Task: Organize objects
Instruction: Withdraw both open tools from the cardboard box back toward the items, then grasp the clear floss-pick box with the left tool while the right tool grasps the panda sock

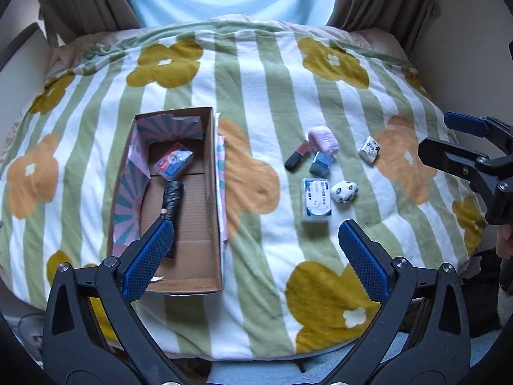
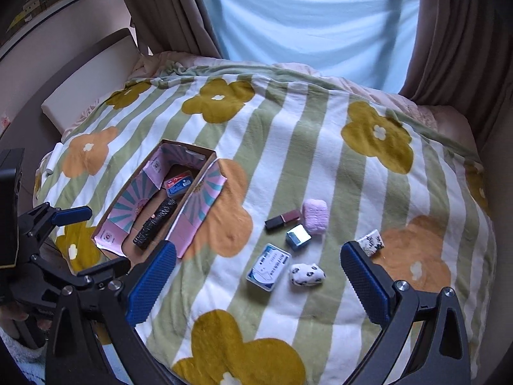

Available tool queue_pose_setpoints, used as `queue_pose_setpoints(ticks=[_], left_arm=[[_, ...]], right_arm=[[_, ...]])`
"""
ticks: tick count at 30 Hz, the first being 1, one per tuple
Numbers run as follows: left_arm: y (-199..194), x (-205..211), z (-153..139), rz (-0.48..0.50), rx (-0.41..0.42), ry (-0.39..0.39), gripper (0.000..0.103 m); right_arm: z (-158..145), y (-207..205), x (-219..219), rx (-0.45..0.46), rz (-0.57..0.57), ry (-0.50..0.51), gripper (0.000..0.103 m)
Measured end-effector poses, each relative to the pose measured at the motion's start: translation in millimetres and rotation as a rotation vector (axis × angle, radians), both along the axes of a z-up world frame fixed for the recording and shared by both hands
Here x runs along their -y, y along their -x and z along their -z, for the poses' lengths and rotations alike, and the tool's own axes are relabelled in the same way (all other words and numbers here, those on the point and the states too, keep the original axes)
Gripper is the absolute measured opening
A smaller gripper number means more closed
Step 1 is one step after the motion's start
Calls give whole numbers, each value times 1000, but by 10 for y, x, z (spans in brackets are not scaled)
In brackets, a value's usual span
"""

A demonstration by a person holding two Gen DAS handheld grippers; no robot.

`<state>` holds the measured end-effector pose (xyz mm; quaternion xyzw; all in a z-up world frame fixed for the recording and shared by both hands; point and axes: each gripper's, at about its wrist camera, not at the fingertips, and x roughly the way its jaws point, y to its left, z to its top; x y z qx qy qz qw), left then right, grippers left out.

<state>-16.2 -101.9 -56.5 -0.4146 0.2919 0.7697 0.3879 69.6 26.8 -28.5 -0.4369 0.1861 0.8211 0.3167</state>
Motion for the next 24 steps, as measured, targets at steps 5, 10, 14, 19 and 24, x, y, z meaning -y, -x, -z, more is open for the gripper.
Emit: queue_pose_setpoints(ticks=[5, 10, 14, 19, 24], left_arm=[[-266, -176, 29, 32, -14, 9, 103], [-436, -310, 75, 38, -19, 10, 103], [-529, -410, 160, 35, -17, 17, 103], [-588, -547, 352, 34, 0, 39, 103], [-573, -752, 664, 38, 34, 73, 103]], right_arm=[[7, -416, -30, -11, 23, -6, 102], [34, -670, -67, -9, 12, -18, 102], [97, -816, -125, -10, -14, -17, 102], [247, -930, -228, -1, -59, -9, 102], [512, -958, -389, 14, -119, 6, 102]])
